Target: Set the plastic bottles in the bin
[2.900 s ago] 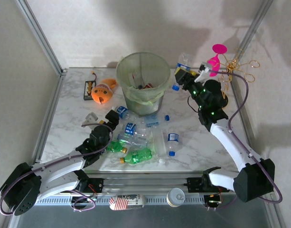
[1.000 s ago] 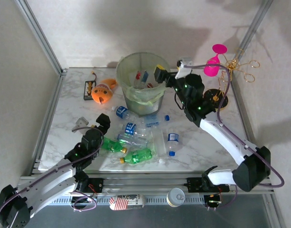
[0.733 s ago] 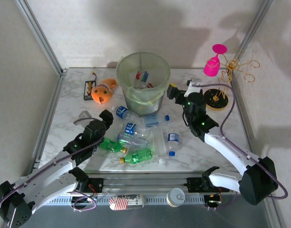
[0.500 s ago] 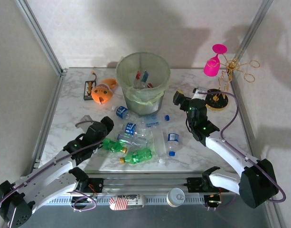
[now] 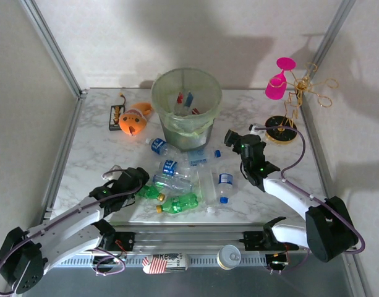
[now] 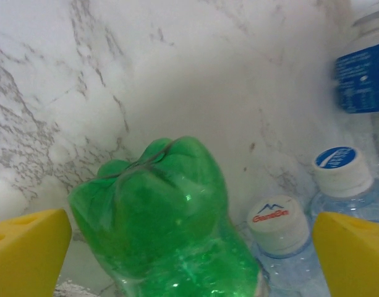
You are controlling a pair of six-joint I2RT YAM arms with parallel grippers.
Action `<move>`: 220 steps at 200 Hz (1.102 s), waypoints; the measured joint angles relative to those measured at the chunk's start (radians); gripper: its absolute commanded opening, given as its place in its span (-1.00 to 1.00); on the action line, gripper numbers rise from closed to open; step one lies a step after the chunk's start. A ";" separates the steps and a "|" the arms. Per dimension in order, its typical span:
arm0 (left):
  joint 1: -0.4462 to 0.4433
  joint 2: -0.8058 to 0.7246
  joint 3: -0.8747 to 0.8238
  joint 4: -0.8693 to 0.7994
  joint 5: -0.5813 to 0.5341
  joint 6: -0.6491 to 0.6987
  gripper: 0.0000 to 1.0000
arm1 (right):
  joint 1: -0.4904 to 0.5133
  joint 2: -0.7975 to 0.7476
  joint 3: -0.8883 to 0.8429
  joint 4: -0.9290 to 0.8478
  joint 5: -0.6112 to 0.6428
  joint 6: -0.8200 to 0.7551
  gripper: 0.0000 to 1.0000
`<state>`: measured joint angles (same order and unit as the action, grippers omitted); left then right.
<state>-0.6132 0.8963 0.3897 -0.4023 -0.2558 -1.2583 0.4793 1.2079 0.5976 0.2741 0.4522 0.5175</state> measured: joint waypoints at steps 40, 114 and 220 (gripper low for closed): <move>0.000 0.110 0.000 0.025 0.019 -0.003 0.99 | -0.009 -0.009 -0.010 0.003 0.000 0.000 0.98; 0.000 0.158 -0.016 0.132 0.021 -0.041 0.62 | -0.020 -0.016 -0.023 0.006 0.000 0.000 0.98; 0.010 0.042 -0.074 0.177 -0.074 -0.085 0.09 | -0.023 -0.040 -0.034 0.006 -0.001 0.016 0.98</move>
<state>-0.6033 0.9386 0.3153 -0.2249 -0.3298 -1.3437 0.4561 1.1683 0.5640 0.2806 0.4515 0.5339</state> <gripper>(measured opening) 0.616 0.988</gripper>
